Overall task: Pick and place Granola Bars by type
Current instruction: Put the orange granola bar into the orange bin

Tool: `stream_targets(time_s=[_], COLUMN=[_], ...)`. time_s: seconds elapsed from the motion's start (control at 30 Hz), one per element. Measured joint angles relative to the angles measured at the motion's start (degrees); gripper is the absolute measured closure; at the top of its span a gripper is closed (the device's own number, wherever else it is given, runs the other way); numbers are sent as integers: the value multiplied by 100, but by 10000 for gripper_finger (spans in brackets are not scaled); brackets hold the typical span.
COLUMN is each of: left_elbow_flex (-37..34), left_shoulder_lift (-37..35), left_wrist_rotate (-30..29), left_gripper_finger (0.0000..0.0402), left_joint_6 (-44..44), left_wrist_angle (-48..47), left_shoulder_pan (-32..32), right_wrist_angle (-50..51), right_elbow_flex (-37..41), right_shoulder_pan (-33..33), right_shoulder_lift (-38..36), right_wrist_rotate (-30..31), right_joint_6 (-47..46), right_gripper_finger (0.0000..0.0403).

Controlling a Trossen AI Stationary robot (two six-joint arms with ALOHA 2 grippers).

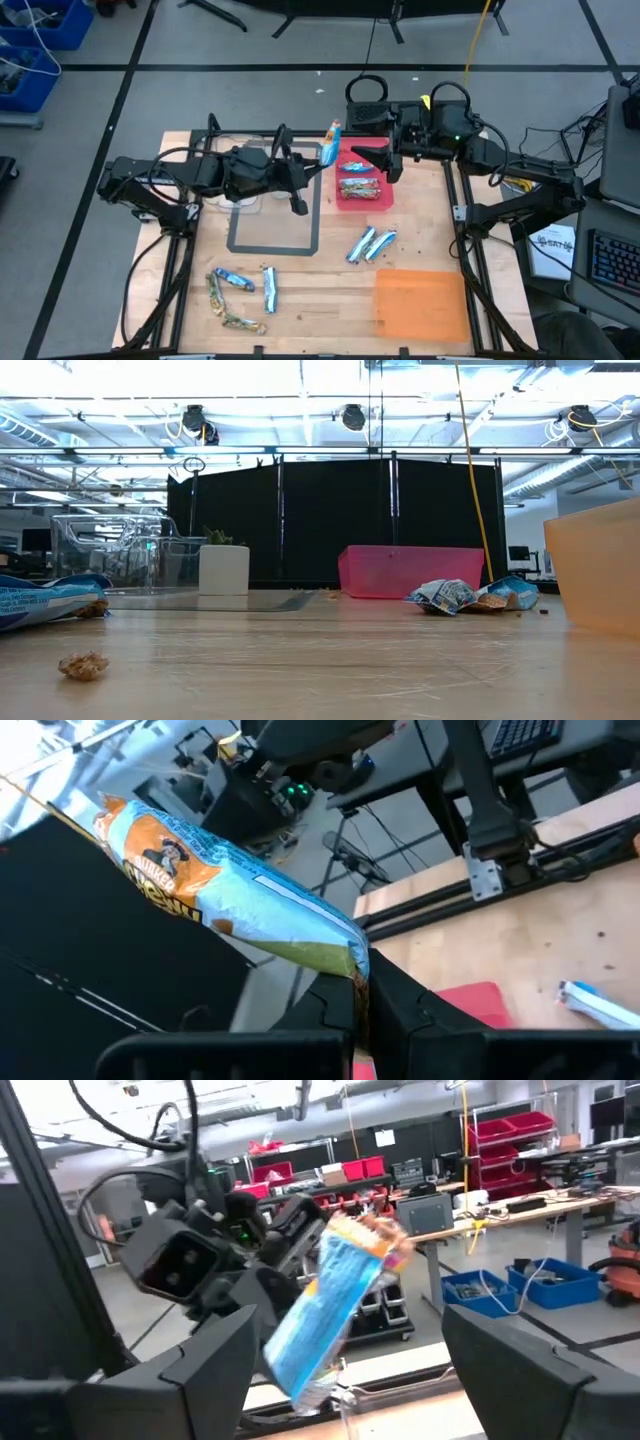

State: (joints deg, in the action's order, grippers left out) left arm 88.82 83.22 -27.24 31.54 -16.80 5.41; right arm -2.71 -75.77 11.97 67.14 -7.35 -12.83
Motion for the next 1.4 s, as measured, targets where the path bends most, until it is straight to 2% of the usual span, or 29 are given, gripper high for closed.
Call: stream_targets(time_s=[0.3, 0.8, 1.0, 1.17, 1.4], left_elbow_flex=[0, -9, -9, -9, -9], left_shoulder_lift=[0, 72, 120, 105, 109], left_wrist_rotate=[13, 293, 319, 172, 128], left_gripper_finger=[391, 391, 392, 392, 392], left_joint_6=[183, 103, -53, -41, -128], left_wrist_angle=[46, 2, -86, -60, -74], left_shoulder_pan=[-11, 229, 242, 235, 223], right_wrist_angle=[-524, -1070, -1084, -1075, -1083], right_elbow_flex=[0, 2, 2, 2, 2], right_shoulder_pan=[-420, -422, -422, -422, -422], right_shoulder_lift=[397, 832, 848, 854, 845], right_wrist_rotate=[142, 151, 126, 103, -346], right_joint_6=[-6, -11, -3, 11, 21], right_gripper_finger=[96, 105, 162, 237, 334])
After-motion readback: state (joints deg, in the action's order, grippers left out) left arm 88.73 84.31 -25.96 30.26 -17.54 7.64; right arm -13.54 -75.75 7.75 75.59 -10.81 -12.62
